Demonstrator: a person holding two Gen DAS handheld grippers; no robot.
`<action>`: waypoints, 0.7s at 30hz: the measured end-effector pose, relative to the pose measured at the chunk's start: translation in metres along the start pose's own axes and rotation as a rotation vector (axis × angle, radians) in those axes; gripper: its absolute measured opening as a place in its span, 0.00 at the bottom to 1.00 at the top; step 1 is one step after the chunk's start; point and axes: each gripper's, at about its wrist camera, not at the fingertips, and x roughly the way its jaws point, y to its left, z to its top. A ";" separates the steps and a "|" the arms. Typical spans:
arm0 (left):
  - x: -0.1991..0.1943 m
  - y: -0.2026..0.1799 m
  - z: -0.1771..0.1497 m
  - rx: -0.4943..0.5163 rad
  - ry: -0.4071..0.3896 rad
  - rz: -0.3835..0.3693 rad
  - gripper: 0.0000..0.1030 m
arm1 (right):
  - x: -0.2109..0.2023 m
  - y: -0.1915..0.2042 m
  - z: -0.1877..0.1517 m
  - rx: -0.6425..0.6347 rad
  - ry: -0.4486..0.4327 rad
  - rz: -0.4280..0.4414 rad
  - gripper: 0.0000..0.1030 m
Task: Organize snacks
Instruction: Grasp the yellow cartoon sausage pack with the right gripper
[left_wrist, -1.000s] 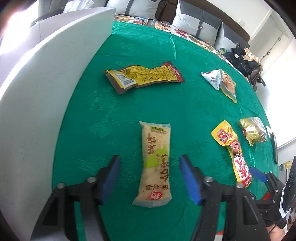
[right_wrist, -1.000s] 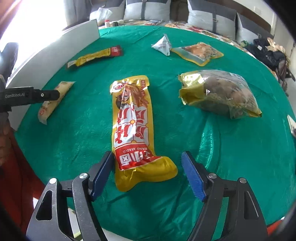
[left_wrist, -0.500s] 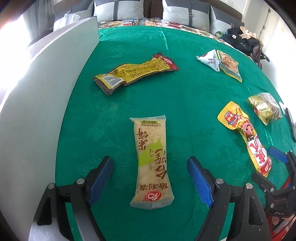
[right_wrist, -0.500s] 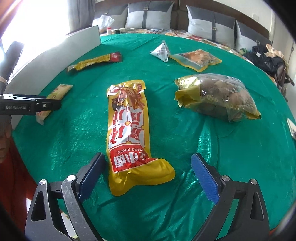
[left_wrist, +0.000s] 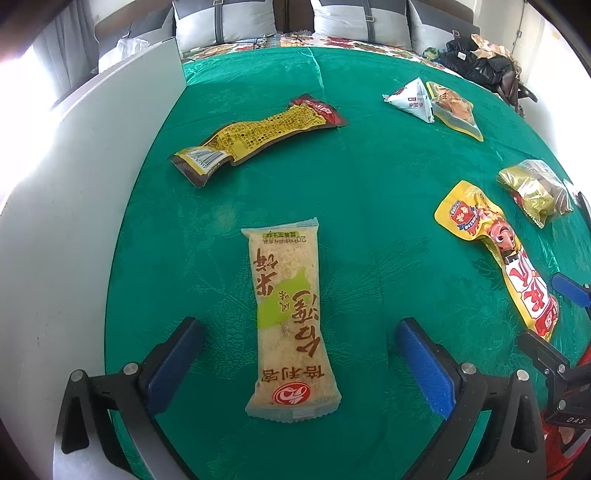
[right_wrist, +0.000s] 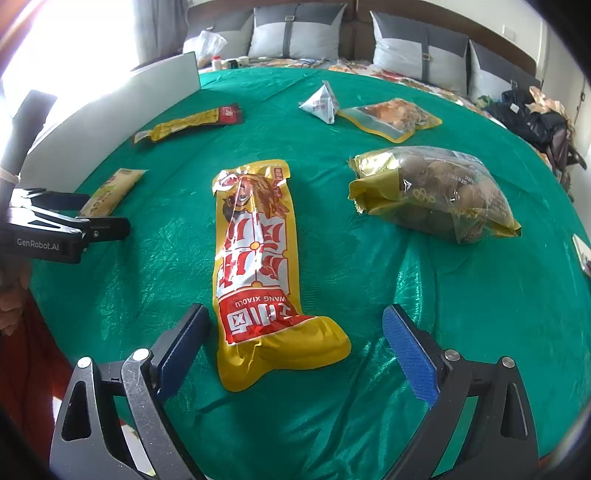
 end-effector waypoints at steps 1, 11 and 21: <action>0.000 0.000 0.000 0.000 -0.001 0.000 1.00 | 0.000 0.000 0.000 0.000 0.000 0.000 0.94; 0.000 0.001 0.000 0.017 -0.004 -0.004 1.00 | 0.001 0.000 0.001 -0.001 0.013 0.002 0.94; -0.003 0.008 0.006 0.004 0.022 -0.039 0.88 | 0.000 -0.002 0.065 0.001 0.168 0.067 0.91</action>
